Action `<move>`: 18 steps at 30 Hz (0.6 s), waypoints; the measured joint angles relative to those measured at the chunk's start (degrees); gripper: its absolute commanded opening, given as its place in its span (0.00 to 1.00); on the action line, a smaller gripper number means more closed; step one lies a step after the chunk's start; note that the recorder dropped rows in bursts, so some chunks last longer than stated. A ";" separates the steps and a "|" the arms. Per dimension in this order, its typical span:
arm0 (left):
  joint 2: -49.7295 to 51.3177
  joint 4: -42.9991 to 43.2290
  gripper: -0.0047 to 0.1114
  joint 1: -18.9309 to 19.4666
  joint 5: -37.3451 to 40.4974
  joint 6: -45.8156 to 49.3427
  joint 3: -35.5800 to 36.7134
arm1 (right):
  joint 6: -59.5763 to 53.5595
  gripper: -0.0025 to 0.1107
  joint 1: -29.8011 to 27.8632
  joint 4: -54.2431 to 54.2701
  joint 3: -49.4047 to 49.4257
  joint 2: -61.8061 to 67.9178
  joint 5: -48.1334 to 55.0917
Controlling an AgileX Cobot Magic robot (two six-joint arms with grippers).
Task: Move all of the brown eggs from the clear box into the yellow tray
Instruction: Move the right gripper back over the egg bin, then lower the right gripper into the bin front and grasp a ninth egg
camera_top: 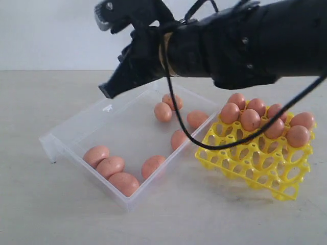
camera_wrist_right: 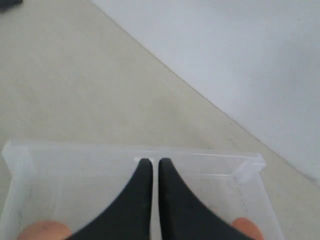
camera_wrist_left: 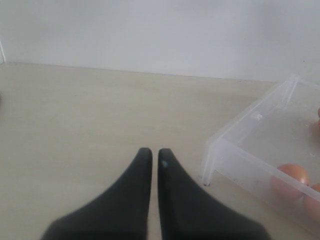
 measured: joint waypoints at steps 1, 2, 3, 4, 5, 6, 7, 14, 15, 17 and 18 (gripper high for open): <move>0.00 0.00 0.08 0.00 0.00 0.00 0.00 | -1.36 0.02 0.11 3.83 -1.57 1.31 0.70; 0.00 0.00 0.08 0.00 0.00 0.00 0.00 | -6.29 0.02 0.11 9.53 -3.50 3.02 2.65; 0.00 0.00 0.08 0.00 0.00 0.00 0.00 | -15.57 0.02 0.48 16.06 -4.82 4.47 6.30; 0.00 0.00 0.08 0.00 0.00 0.00 0.00 | -28.48 0.02 1.40 21.03 -6.17 5.55 14.14; 0.00 0.00 0.08 0.00 0.00 0.00 0.00 | -41.53 0.02 2.76 24.60 -7.73 6.51 23.74; 0.00 0.00 0.08 0.00 0.00 0.00 0.00 | -53.62 0.02 3.78 27.44 -9.95 8.06 37.03; 0.00 0.00 0.08 0.00 0.00 0.00 0.00 | -57.83 0.02 3.31 29.86 -11.68 9.02 45.35; 0.00 0.00 0.08 0.00 0.00 0.00 0.00 | -107.39 0.02 -10.99 99.79 -22.24 11.60 62.41; 0.00 0.00 0.08 0.00 0.00 0.00 0.00 | -111.89 0.02 -11.79 107.21 -23.72 12.61 63.67; 0.00 0.00 0.08 0.00 0.00 0.00 0.00 | -115.92 0.02 -12.35 115.34 -26.72 14.70 64.22; 0.00 0.00 0.08 0.00 0.00 0.00 0.00 | -116.65 0.02 -12.49 117.20 -27.99 15.51 64.22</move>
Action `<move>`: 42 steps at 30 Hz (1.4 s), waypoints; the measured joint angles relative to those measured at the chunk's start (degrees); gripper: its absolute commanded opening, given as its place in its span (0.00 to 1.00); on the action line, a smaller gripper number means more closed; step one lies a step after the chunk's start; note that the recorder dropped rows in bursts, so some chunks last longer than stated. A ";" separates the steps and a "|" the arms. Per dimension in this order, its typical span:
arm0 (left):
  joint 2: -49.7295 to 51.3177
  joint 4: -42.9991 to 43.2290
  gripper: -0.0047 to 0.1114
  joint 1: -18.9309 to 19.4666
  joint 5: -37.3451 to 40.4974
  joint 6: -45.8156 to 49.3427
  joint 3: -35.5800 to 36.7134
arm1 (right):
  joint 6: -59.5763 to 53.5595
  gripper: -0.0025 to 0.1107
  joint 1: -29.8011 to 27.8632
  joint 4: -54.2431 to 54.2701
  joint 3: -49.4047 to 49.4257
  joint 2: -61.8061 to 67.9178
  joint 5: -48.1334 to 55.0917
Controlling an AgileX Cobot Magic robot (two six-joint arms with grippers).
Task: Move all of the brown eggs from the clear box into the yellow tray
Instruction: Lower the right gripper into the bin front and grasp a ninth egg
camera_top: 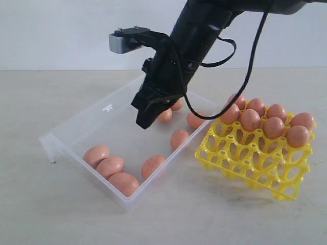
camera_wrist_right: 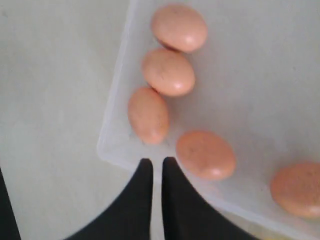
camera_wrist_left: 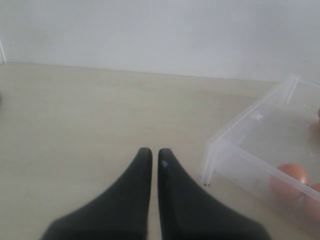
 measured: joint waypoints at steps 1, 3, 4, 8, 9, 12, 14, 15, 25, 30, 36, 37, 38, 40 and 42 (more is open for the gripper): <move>0.00 0.00 0.08 0.00 0.00 0.00 0.00 | -0.56 0.02 0.00 1.04 -1.09 1.07 0.10; 0.00 0.00 0.08 0.00 0.00 0.00 0.00 | -1.27 0.05 0.00 1.93 -2.53 3.05 0.10; 0.00 0.00 0.08 0.00 0.00 0.00 0.00 | -1.70 0.09 0.27 2.18 -2.89 4.10 0.10; 0.00 0.00 0.08 0.00 0.00 0.00 0.00 | -4.63 0.31 1.53 1.79 -3.12 7.65 0.30; 0.00 0.00 0.08 0.00 0.00 0.00 0.00 | -5.04 0.36 1.78 1.50 -3.12 8.23 0.44; 0.00 0.00 0.08 0.00 0.00 0.00 0.00 | -5.80 0.45 2.85 0.54 -3.12 9.84 0.44; 0.00 0.00 0.08 0.00 0.00 0.00 0.00 | -6.22 0.49 3.62 0.19 -3.12 10.65 0.44; 0.00 0.00 0.08 0.00 0.00 0.00 0.00 | -6.34 0.50 3.88 0.03 -3.22 11.07 0.44; 0.00 0.00 0.08 0.00 0.00 0.00 0.00 | -7.05 0.51 5.15 -1.54 -3.20 13.97 -0.81; 0.00 0.00 0.08 0.00 0.00 0.00 0.00 | -7.58 0.51 5.15 -0.72 -3.20 15.30 -1.95; 0.00 0.00 0.08 0.00 0.00 0.00 0.00 | -10.84 0.51 5.95 1.08 -3.20 15.64 -4.67; 0.00 0.00 0.08 0.00 0.00 0.00 0.00 | -11.19 0.51 6.18 1.08 -3.20 15.67 -5.19; 0.00 0.00 0.08 0.00 0.00 0.00 0.00 | -11.35 0.51 6.48 1.21 -3.20 15.94 -5.87; 0.00 0.00 0.08 0.00 0.00 0.00 0.00 | -11.58 0.51 6.73 1.31 -3.20 16.47 -6.51; 0.00 0.00 0.08 0.00 0.00 0.00 0.00 | -11.72 0.51 6.76 1.06 -3.24 17.61 -6.47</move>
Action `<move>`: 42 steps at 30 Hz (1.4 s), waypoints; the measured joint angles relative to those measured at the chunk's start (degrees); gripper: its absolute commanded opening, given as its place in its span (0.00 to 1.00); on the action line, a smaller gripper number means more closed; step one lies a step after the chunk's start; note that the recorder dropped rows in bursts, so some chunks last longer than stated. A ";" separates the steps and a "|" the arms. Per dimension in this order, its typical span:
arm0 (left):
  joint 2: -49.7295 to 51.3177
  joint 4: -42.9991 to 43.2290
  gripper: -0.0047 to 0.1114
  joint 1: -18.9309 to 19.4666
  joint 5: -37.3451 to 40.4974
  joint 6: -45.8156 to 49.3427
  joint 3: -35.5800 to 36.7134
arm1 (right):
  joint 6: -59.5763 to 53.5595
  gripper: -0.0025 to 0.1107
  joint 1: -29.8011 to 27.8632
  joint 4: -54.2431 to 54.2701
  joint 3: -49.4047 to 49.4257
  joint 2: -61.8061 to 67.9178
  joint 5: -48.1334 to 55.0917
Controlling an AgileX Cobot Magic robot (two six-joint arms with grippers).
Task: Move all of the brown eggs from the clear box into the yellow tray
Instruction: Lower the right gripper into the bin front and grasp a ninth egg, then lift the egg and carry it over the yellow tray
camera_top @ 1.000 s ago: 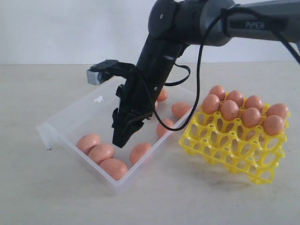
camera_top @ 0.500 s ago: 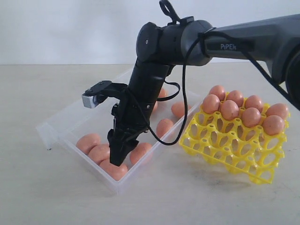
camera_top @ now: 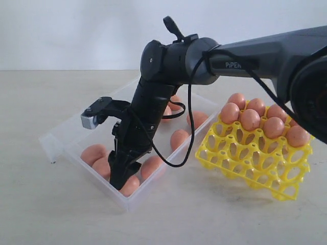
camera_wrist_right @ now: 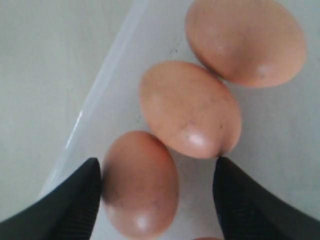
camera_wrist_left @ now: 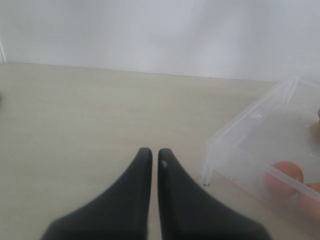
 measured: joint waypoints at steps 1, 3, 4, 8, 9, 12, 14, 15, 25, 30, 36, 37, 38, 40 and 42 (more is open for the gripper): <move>0.00 0.00 0.08 0.00 0.00 0.00 0.00 | 0.00 0.51 0.00 -0.30 0.00 0.49 0.55; 0.00 0.00 0.08 0.00 0.00 0.00 0.00 | 0.00 0.51 0.00 -0.73 0.00 1.77 1.26; 0.00 0.00 0.08 0.00 0.00 0.00 0.00 | 0.00 0.51 0.00 -0.73 0.00 2.12 1.39; 0.00 0.00 0.08 0.00 0.00 0.00 0.00 | 0.00 0.38 0.00 -0.43 -0.10 2.26 0.10; 0.00 0.00 0.08 0.00 0.00 0.00 0.00 | 0.00 0.29 0.10 -0.43 -0.10 2.26 -0.34; 0.00 0.00 0.08 0.00 0.00 0.00 0.00 | 0.00 0.02 0.10 -0.43 -0.12 2.39 -1.18; 0.00 0.00 0.08 0.00 0.00 0.00 0.00 | 0.00 0.02 0.10 -0.43 -0.22 2.39 -1.22; 0.00 0.00 0.08 0.00 0.00 0.00 0.00 | 0.00 0.02 0.10 -0.43 -0.22 2.39 -1.22; 0.00 0.00 0.08 0.00 0.00 0.00 0.00 | 7.47 0.02 0.54 -6.02 0.05 -2.58 -4.60; 0.00 0.00 0.08 0.00 0.00 0.00 0.00 | 15.29 0.02 0.54 -6.26 1.80 -13.70 -13.28; 0.00 0.00 0.08 0.00 0.00 0.00 0.00 | 27.12 0.02 0.54 -12.26 21.45 -27.66 -34.47; 0.00 0.00 0.08 0.00 0.00 0.00 0.00 | 29.22 0.02 0.54 -12.87 25.71 -30.25 -39.07; 0.00 0.00 0.08 0.00 0.00 0.00 0.00 | 31.31 0.02 0.54 -13.49 31.27 -32.85 -45.41; 0.00 0.00 0.08 0.00 0.00 0.00 0.00 | 35.18 0.02 0.54 -13.63 42.46 -37.49 -58.18; 0.00 0.00 0.08 0.00 0.00 0.00 0.00 | 39.93 0.02 0.54 -11.12 52.60 -41.91 -73.61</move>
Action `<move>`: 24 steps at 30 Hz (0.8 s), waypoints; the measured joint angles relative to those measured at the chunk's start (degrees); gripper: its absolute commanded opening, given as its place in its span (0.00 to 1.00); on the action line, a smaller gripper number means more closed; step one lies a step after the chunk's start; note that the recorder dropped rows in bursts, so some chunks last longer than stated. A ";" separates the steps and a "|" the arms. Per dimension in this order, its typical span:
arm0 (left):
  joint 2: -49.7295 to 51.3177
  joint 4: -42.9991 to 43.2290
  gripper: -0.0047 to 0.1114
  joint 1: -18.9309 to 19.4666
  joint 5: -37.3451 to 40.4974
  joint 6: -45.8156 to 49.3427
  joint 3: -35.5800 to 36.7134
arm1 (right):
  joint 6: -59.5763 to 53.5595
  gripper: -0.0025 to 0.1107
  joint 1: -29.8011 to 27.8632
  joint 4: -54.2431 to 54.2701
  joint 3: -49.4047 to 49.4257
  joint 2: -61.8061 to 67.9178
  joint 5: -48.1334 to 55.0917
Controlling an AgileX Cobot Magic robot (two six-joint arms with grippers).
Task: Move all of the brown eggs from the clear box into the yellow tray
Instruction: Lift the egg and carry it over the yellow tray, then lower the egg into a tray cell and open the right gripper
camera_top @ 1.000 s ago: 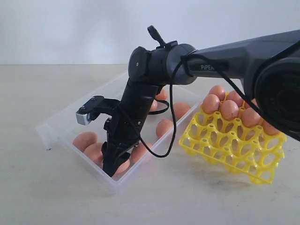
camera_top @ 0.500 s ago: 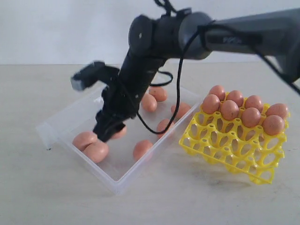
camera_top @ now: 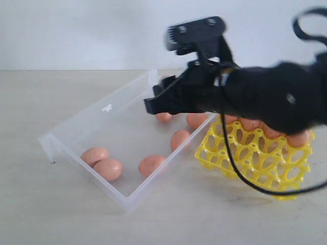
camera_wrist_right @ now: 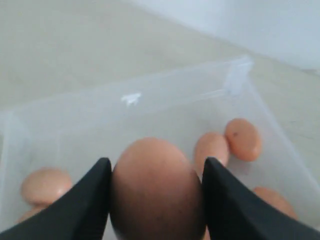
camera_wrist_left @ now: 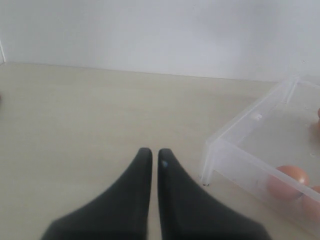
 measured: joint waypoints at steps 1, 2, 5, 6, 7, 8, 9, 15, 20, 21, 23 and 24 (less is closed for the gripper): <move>0.00 0.00 0.08 0.00 0.00 0.00 0.00 | 2.15 0.02 0.00 1.80 3.47 -1.31 -7.63; 0.00 0.00 0.08 0.00 0.00 0.00 0.00 | 5.13 0.02 0.00 3.74 7.23 -2.47 -14.83; 0.00 0.00 0.08 0.00 0.00 0.00 0.00 | 14.53 0.02 -0.93 7.42 13.97 -3.45 -27.87; 0.00 0.00 0.08 0.00 0.00 0.00 0.00 | 18.02 0.02 -2.06 7.30 14.92 -3.45 -28.90; 0.00 0.00 0.08 0.00 0.00 0.00 0.00 | 21.57 0.02 -3.63 5.59 15.30 -3.33 -28.83; 0.00 0.00 0.08 0.00 0.00 0.00 0.00 | 25.63 0.02 -5.16 2.98 15.44 -3.04 -28.53; 0.00 0.00 0.08 0.00 0.00 0.00 0.00 | 30.32 0.02 -7.41 -1.93 15.32 -2.44 -28.41; 0.00 0.00 0.08 0.00 0.00 0.00 0.00 | 68.29 0.02 -25.50 -50.67 9.97 4.33 -35.77; 0.00 0.00 0.08 0.00 0.00 0.00 0.00 | 84.50 0.02 -36.06 -81.77 3.10 12.15 -52.24; 0.00 0.00 0.08 0.00 0.00 0.00 0.00 | 85.87 0.02 -37.52 -86.21 2.08 13.57 -54.40; 0.00 0.00 0.08 0.00 0.00 0.00 0.00 | 86.59 0.02 -39.06 -93.16 0.87 15.11 -55.16; 0.00 0.00 0.08 0.00 0.00 0.00 0.00 | 86.59 0.02 -39.68 -95.73 0.61 15.63 -54.99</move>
